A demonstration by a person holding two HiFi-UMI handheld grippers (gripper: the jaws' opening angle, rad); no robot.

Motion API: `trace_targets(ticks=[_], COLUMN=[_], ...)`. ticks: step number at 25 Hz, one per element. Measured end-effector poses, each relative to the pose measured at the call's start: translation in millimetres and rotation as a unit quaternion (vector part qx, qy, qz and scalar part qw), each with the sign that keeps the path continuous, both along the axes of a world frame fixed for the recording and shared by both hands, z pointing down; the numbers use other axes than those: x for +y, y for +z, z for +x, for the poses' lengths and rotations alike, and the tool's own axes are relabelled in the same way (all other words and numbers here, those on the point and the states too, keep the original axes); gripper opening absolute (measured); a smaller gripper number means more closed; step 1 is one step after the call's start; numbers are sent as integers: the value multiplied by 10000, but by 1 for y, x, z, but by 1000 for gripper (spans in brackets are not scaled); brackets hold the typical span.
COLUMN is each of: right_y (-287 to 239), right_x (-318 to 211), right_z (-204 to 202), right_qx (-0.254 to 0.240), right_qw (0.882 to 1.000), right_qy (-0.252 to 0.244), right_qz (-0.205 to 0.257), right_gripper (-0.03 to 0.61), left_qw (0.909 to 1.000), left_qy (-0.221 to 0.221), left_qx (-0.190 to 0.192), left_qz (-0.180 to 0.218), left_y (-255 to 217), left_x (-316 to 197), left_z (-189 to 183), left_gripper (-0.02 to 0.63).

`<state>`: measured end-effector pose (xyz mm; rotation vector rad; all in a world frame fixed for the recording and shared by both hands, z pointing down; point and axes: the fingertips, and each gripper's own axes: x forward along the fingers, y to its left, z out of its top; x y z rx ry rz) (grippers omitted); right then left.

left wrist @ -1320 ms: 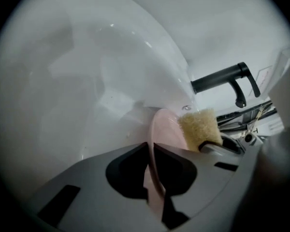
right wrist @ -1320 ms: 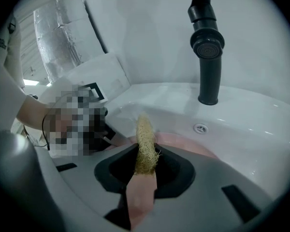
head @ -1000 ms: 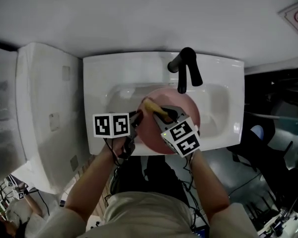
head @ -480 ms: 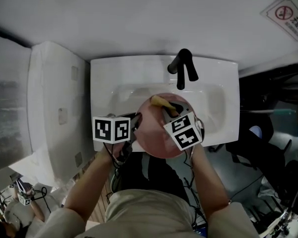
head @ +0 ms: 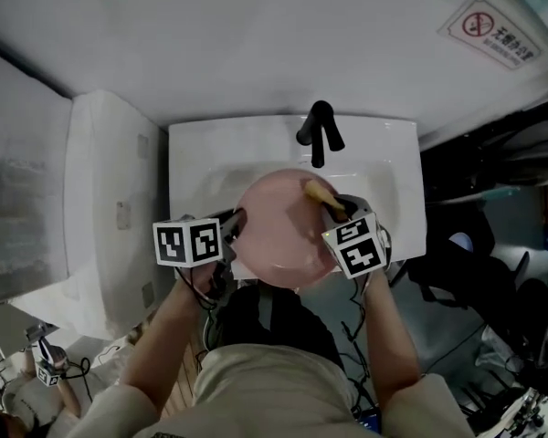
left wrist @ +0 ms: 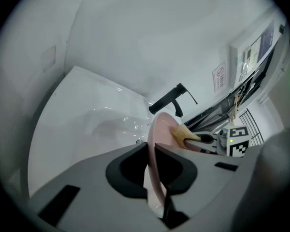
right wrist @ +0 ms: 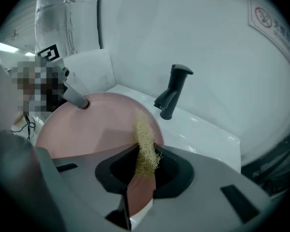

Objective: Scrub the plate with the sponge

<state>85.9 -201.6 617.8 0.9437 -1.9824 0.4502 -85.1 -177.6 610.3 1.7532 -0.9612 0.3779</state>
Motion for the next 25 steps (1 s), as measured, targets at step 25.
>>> trace_targets(ticks=[25], right_y=[-60], right_x=[133], right_z=[-111], right_qx=[-1147], right_qw=[9699], right_qy=[-2014], right_qz=[-746], right_gripper=[75], left_qw=[9969], left_qy=[-651], left_qx=[319], left_qz=[306], left_y=[-62], left_x=[5], left_z=[-3], left_gripper=[44])
